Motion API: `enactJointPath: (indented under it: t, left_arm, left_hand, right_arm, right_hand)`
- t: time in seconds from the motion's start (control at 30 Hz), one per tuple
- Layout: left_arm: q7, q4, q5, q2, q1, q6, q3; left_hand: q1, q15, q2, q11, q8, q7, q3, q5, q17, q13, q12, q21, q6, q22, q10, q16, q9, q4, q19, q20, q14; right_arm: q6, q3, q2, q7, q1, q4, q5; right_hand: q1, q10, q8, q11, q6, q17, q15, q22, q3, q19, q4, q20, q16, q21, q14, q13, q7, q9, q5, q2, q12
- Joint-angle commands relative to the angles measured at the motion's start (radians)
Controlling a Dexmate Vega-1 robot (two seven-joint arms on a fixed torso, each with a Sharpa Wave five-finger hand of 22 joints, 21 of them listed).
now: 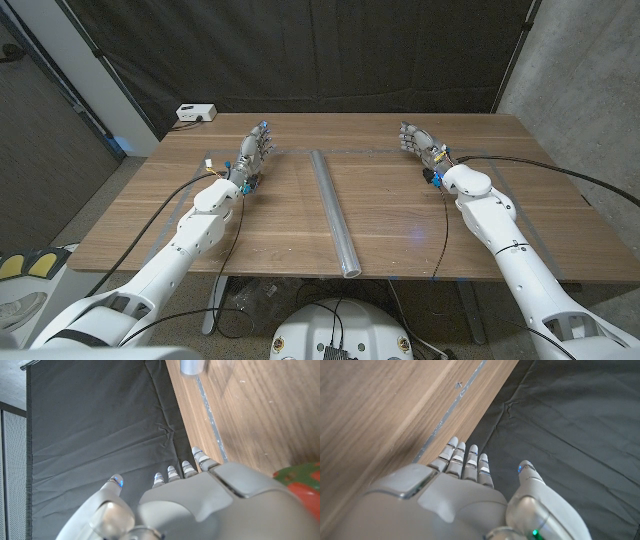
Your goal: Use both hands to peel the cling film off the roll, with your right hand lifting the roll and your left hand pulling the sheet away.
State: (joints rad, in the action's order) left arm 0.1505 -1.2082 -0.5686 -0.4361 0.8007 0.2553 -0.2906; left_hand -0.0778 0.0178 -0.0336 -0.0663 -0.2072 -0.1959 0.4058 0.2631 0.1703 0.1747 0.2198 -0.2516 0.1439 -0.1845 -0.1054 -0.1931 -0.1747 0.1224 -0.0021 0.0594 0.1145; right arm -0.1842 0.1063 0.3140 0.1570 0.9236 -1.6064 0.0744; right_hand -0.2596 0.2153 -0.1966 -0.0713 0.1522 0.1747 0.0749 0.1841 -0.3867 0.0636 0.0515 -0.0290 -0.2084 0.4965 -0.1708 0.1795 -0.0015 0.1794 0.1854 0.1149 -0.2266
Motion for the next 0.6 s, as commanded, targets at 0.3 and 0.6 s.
enactJointPath:
  t: [0.3,0.6]
  left_arm:
    - [0.074,0.033,-0.006,0.003,-0.014,0.004,0.004]
    - [0.104,0.046,-0.014,0.003,-0.02,0.008,-0.003]
  left_hand:
    - [-0.008,-0.021,-0.005,0.009,-0.004,-0.008,-0.003,0.005,0.007,0.008,0.007,-0.011,-0.024,-0.007,0.023,-0.006,-0.005,-0.006,0.017,0.031,-0.025]
    - [-0.011,-0.032,-0.005,0.012,-0.002,-0.005,-0.005,0.005,0.008,0.009,0.009,-0.012,-0.032,-0.008,0.039,-0.007,-0.006,-0.007,0.023,0.043,-0.038]
  right_arm:
    - [-0.235,0.071,0.03,-0.029,0.069,-0.302,-0.255]
    - [-0.36,0.127,0.072,-0.02,0.085,-0.419,-0.353]
  right_hand:
    - [-0.024,0.027,-0.004,0.006,0.016,0.001,-0.009,0.004,-0.007,0.004,0.017,-0.014,-0.004,-0.008,-0.027,0.004,-0.012,0.005,0.008,0.009,-0.01]
    - [-0.034,0.036,-0.005,0.015,0.021,0.0,-0.017,0.004,-0.011,0.004,0.025,-0.019,-0.002,-0.011,-0.034,0.005,-0.02,0.006,0.01,0.013,-0.011]
